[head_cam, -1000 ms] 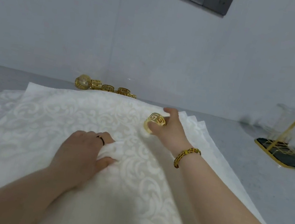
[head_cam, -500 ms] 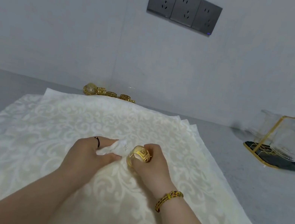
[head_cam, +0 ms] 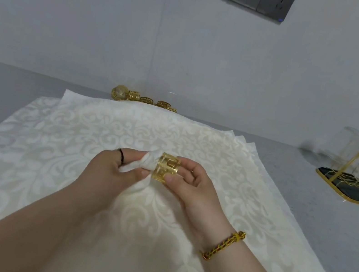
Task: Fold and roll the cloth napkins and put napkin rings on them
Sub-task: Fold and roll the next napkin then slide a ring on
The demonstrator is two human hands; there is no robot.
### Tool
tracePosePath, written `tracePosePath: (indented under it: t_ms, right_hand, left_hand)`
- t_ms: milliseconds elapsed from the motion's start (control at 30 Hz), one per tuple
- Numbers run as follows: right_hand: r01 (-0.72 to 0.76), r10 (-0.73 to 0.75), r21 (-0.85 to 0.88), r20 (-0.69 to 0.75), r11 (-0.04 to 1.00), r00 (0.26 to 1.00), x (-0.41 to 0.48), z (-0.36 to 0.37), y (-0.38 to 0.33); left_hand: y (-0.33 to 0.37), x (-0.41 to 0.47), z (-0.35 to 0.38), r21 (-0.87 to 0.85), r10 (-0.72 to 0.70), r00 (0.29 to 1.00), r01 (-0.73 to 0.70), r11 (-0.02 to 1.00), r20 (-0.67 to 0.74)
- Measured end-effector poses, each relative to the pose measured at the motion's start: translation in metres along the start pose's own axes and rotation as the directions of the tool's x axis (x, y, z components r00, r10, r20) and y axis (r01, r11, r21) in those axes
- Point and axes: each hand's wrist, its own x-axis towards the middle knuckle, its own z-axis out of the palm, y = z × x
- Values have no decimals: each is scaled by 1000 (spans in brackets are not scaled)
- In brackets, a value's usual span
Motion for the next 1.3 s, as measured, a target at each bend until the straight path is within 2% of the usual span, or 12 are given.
tracePosePath:
  t_ms: [200,400,567,733,833,967,1167,1233,1300]
  right_hand:
    - [164,-134,-227,142,960,981,-2,-6,-12]
    - [170,-111,-277,215,946,970,-2,-12,-15]
    - [123,-74,-208,227,970,971,-1,-15,-17]
    - [173,-78,-417,233,892,969,-1,-9,-9]
    - [104,-43,-346,178,933,983,0,-8,-5]
    - [-12,73,-291,199,957,977,1,-11,-1]
    - [1,58,-298,191,955,980,2,-5,0]
    - [1,54,-293,180,956,982,2,-4,1]
    - [3,50,-282,180,959,982,2,-2,2]
  left_hand:
    - [0,-2,0,58,10,1000,-12,998,29]
    - [-2,-1,0,122,33,997,-40,992,65]
    - [-5,2,3,142,31,999,-29,989,-13]
    - [-8,2,7,243,95,995,-86,966,-24]
    - [-9,4,6,287,86,996,-94,953,39]
    - [-11,4,1,320,39,969,-118,940,243]
    - [-12,3,-1,407,23,961,-139,903,277]
    - [-10,1,3,507,-4,948,-166,846,318]
    - [-9,-1,8,603,24,955,-206,771,296]
